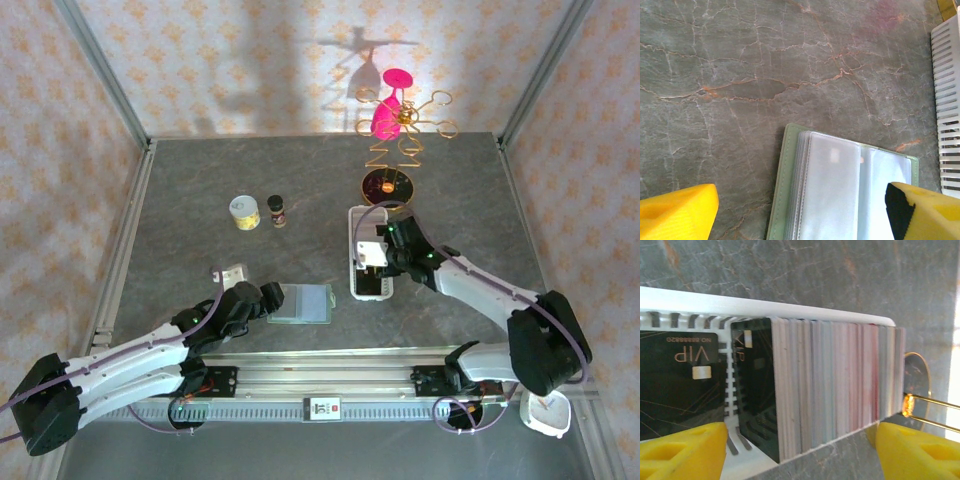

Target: Put the credit cards into the card holder

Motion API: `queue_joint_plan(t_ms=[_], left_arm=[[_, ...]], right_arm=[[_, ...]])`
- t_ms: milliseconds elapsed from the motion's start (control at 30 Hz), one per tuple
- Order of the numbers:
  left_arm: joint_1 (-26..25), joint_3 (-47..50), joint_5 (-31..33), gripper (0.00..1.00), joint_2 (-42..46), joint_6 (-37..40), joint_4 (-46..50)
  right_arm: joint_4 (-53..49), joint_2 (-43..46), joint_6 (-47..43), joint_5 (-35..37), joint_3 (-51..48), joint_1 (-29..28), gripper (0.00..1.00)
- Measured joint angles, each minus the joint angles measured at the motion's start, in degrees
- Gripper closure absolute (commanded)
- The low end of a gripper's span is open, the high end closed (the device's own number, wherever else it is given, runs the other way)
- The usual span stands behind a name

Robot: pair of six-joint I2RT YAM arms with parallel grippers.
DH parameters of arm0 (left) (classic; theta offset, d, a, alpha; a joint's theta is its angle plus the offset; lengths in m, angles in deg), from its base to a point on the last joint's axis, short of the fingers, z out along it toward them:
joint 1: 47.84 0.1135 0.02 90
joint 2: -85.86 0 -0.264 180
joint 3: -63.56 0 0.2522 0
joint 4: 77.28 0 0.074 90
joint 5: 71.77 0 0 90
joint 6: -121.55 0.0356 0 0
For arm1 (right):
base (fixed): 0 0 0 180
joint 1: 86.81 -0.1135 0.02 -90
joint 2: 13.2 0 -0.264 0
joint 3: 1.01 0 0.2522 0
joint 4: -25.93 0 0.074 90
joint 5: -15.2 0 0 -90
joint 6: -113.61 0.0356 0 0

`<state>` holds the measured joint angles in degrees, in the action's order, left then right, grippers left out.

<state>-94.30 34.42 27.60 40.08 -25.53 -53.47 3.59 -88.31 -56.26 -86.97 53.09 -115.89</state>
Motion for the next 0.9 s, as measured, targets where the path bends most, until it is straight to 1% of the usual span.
queue_joint_plan(t_ms=[267,433,667,733,833,900], left_arm=[[0.0,0.0,-0.3,0.16,-1.2,0.0,0.0],[0.0,0.0,-1.3,0.17,-3.1,0.0,-0.1],[0.0,0.0,-2.8,0.18,-5.8,0.0,-0.3],[0.0,0.0,-3.0,0.18,-6.6,0.0,-0.4],[0.0,-0.1,-3.2,0.18,-7.4,0.0,-0.5],[0.0,-0.3,-3.4,0.18,-7.9,0.0,-0.5]], right_arm=[[0.1,-4.6,-0.8,-2.0,0.6,0.0,0.23],[1.6,-8.2,-0.8,-1.5,2.1,0.0,0.28],[2.7,-10.0,-1.0,-0.2,3.5,0.0,0.4],[3.1,-10.0,-1.6,-0.2,3.6,-0.1,0.48],[2.6,-10.0,-1.9,-0.2,3.6,-0.3,0.56],[2.4,-9.7,-1.9,-0.2,3.5,-0.5,0.57]])
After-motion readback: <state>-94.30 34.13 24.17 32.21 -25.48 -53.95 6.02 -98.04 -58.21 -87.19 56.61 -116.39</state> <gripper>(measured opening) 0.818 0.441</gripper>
